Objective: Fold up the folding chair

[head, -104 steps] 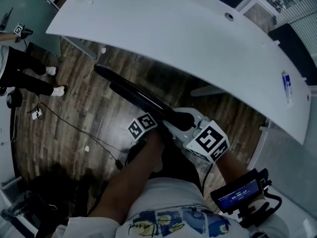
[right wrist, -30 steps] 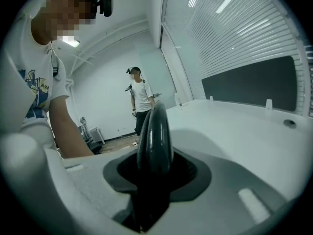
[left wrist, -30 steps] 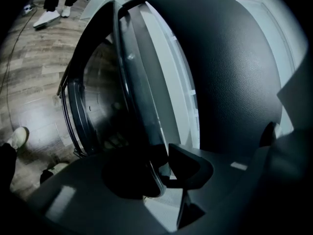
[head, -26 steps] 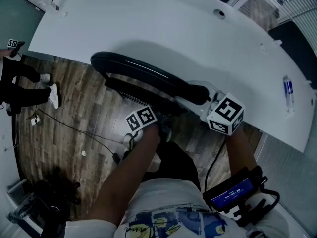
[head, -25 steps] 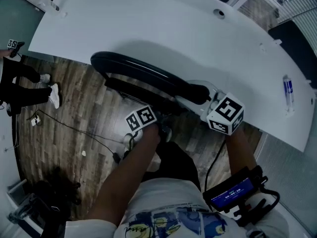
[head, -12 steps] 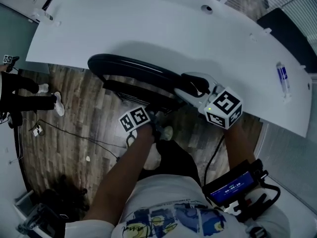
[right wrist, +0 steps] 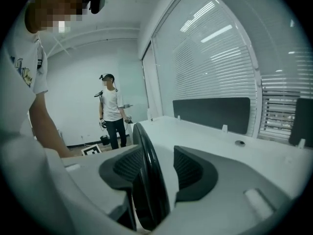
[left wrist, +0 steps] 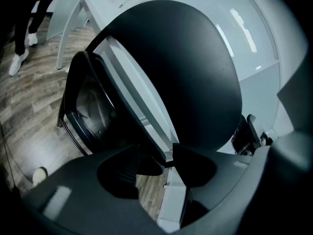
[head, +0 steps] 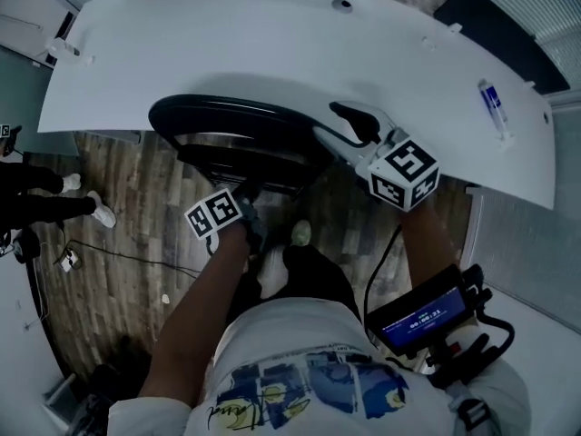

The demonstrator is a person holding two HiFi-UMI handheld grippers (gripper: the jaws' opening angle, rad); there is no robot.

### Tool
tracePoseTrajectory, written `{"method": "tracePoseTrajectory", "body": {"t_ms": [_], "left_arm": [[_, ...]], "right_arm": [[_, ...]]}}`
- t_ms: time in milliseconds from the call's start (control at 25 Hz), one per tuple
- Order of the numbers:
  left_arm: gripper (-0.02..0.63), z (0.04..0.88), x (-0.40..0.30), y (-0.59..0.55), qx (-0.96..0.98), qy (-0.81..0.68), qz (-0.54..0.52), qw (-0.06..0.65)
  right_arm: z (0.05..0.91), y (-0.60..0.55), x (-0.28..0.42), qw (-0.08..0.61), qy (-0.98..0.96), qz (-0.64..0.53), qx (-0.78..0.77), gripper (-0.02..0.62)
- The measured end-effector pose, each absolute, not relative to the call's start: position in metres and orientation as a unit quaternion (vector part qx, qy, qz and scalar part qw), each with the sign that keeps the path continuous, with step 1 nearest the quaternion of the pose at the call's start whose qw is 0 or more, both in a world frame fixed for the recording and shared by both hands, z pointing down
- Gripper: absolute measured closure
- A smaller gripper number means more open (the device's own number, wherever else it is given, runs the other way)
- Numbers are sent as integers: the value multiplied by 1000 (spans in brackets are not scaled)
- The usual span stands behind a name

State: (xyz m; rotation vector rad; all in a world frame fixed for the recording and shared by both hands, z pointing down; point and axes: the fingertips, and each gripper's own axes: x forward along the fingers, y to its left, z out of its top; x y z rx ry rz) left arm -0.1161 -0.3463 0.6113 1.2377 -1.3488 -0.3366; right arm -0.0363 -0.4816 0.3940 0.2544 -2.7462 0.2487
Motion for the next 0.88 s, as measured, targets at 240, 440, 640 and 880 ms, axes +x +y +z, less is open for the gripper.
{"method": "tracePoseTrajectory", "body": {"t_ms": [240, 440, 640, 880], "left_arm": [[390, 568, -115, -332, 627, -539, -94, 555], [391, 536, -117, -304, 715, -516, 8, 472], [393, 494, -121, -254, 774, -491, 52, 396], [433, 454, -127, -219, 814, -472, 89, 327]], "right_arm": [[375, -472, -16, 178, -966, 82, 166, 410], [371, -445, 0, 190, -959, 76, 198, 410], [372, -387, 11, 201, -951, 87, 219, 410], [389, -329, 14, 234, -940, 101, 226, 427]]}}
